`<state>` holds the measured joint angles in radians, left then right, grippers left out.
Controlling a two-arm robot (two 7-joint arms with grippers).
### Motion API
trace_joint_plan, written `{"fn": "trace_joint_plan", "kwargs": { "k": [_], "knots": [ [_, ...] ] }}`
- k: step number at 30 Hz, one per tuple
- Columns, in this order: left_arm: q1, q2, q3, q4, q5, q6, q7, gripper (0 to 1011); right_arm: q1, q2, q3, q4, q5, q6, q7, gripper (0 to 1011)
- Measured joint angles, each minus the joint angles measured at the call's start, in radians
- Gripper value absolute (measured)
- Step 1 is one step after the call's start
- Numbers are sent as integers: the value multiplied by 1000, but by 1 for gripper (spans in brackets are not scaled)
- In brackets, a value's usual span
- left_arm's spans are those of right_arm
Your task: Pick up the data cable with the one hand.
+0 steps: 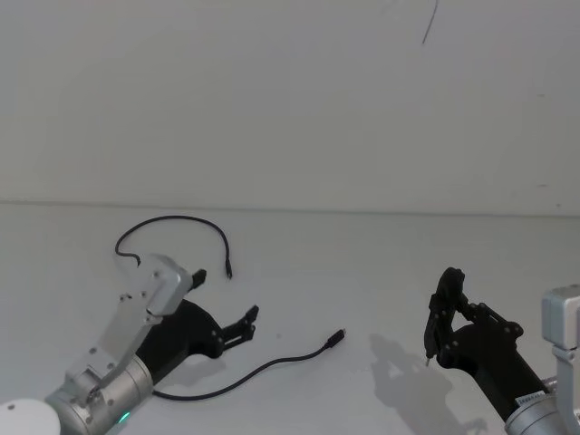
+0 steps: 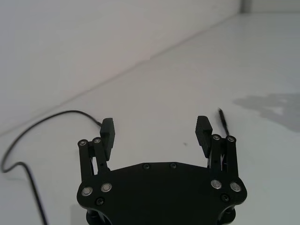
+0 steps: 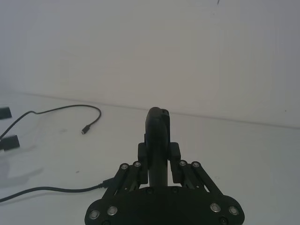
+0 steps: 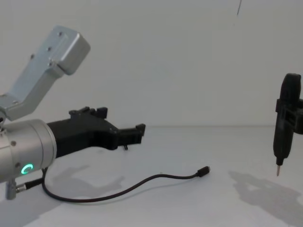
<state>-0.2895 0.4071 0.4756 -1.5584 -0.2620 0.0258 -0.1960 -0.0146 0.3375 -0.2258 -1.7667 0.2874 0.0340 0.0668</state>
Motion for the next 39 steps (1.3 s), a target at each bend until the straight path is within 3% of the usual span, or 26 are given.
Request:
{"fn": "trace_joint_plan", "kwargs": {
  "k": [25,33,39],
  "knots": [
    [-164,47,120,185,-44,36,-426,1001,0,0,0,0,0,0,0,269],
    [-203,54,145,221,-53,46,-497,1002,0,0,0,0,0,0,0,269],
    [-218,53,151,242,-57,59,-509,918,0,0,0,0,0,0,0,269]
  ]
}}
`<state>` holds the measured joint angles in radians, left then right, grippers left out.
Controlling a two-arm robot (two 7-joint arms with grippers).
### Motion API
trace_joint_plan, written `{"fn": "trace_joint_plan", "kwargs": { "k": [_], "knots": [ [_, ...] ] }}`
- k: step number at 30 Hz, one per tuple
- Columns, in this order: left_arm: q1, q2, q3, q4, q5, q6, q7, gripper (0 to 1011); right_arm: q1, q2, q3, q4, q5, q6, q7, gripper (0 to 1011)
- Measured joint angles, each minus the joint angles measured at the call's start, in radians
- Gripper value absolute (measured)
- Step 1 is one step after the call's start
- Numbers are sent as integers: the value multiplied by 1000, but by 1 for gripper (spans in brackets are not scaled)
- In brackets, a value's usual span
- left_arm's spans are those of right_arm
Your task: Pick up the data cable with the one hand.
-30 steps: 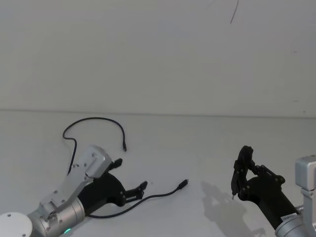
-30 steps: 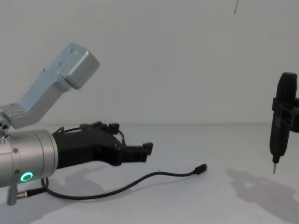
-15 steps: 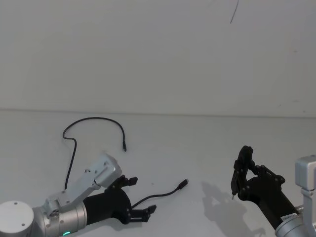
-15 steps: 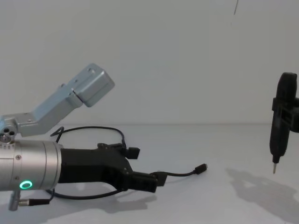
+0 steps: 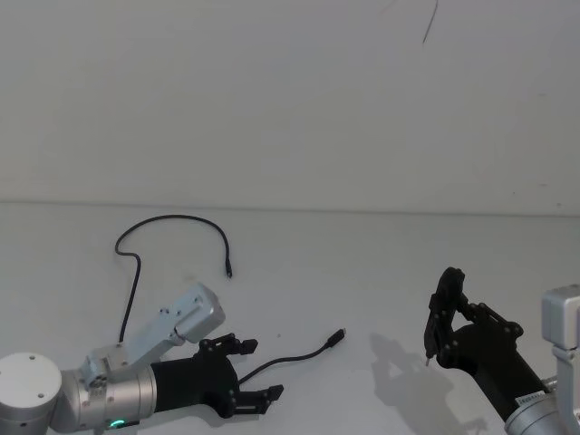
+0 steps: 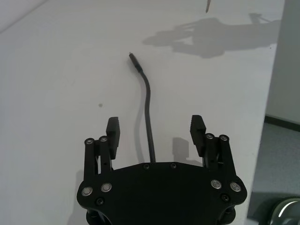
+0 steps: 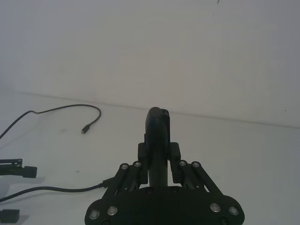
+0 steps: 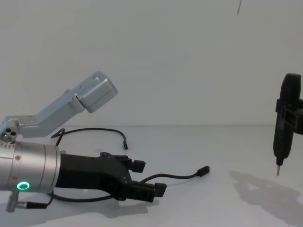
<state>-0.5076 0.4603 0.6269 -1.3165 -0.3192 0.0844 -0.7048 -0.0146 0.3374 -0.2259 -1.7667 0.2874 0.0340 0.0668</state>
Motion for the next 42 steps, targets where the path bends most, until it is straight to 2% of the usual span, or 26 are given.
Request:
{"fn": "trace_joint_plan", "kwargs": {
  "k": [13,15,18,28,37,42],
  "knots": [
    [-24,-6,8,42,-7,19,-5,494,0,0,0,0,0,0,0,269],
    [-25,-6,8,45,-7,20,-5,456,0,0,0,0,0,0,0,269],
    [-28,-6,9,48,-8,22,-5,314,0,0,0,0,0,0,0,269],
    [-31,-7,11,55,-10,24,-6,59,0,0,0,0,0,0,0,269],
    [-31,4,1,33,-24,3,-9,48,0,0,0,0,0,0,0,269],
    [-31,31,-15,-4,-47,-21,-38,48,0,0,0,0,0,0,0,269]
  ]
}}
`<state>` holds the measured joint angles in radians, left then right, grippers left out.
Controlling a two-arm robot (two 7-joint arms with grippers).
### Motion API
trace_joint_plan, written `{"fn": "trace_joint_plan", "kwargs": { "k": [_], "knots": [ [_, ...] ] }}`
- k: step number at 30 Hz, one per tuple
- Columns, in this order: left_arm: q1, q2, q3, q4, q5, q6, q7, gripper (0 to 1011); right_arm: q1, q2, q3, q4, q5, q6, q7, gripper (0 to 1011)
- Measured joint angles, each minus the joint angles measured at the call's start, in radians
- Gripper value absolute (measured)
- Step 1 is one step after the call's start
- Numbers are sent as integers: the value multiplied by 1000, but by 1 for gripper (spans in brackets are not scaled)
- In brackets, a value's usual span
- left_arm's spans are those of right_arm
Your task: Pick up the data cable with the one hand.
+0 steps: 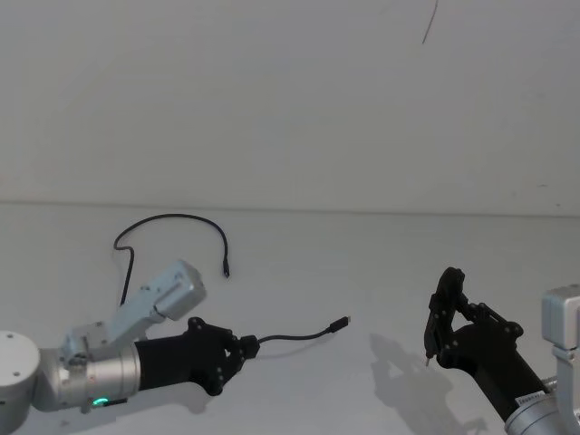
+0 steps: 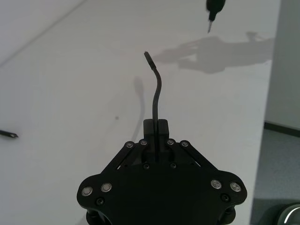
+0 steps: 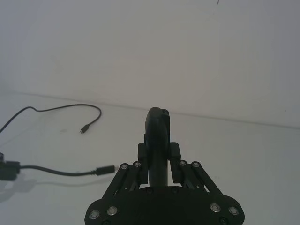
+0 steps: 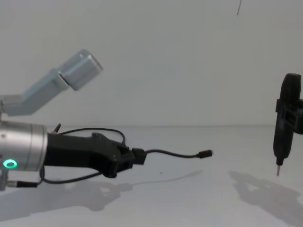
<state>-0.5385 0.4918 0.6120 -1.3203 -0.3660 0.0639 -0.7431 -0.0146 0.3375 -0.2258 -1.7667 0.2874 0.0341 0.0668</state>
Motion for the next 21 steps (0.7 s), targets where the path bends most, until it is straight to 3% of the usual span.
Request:
{"fn": "trace_joint_plan", "kwargs": {
  "k": [12,21],
  "knots": [
    [30,102,-37,-89,-62,-30,-83,48,0,0,0,0,0,0,0,269],
    [69,162,-58,-141,-90,-47,-99,48,0,0,0,0,0,0,0,269]
  ]
}}
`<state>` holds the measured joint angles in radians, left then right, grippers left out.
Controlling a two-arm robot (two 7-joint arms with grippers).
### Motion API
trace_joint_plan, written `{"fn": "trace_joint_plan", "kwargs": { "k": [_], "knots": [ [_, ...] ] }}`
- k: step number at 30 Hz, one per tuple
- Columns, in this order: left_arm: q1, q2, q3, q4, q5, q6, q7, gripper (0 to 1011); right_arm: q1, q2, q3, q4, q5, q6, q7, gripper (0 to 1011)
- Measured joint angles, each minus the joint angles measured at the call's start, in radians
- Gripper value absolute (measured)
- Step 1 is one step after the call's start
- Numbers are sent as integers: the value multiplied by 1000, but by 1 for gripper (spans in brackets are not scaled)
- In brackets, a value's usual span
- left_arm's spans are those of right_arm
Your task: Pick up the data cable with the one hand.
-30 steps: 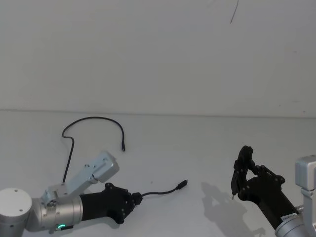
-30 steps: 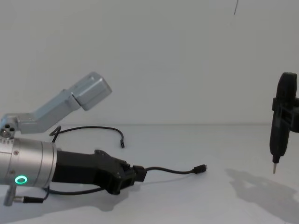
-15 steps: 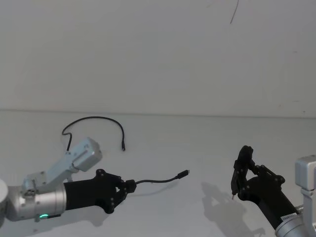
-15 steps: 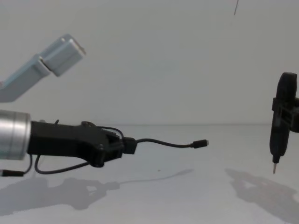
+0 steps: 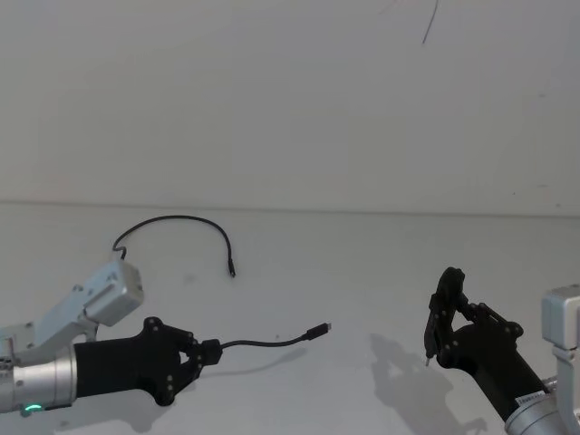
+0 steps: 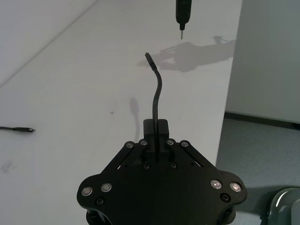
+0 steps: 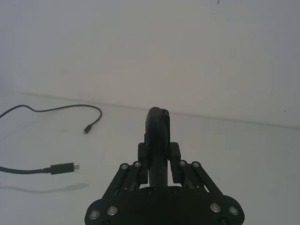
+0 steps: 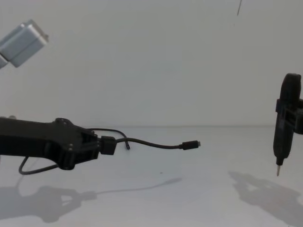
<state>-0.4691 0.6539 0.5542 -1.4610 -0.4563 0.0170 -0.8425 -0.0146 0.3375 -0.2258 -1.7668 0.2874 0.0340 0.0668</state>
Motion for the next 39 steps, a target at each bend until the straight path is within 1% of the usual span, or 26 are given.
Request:
{"fn": "trace_joint_plan", "kwargs": {
  "k": [4,10,16,19,24,26,28,30,34,39],
  "knots": [
    [24,24,-14,-23,-17,-13,5,48,0,0,0,0,0,0,0,269],
    [48,46,-27,-45,-33,-26,12,48,0,0,0,0,0,0,0,269],
    [61,59,-35,-57,-42,-34,16,48,1,-5,1,-4,2,1,3,269],
    [67,64,-38,-62,-45,-36,18,48,7,-10,2,-9,13,5,13,269],
    [74,70,-42,-68,-50,-40,19,48,22,-21,4,-17,45,18,39,269],
    [76,73,-43,-70,-51,-41,20,48,37,-30,4,-21,72,29,62,269],
    [77,74,-43,-71,-52,-42,20,48,41,-32,4,-22,77,32,66,269],
    [78,75,-44,-71,-53,-43,21,48,59,-39,2,-24,106,44,91,269],
    [80,77,-45,-74,-54,-44,21,48,76,-46,-3,-24,137,58,117,269],
    [82,79,-46,-75,-56,-45,22,48,108,-58,-15,-24,187,88,159,269]
  ]
}}
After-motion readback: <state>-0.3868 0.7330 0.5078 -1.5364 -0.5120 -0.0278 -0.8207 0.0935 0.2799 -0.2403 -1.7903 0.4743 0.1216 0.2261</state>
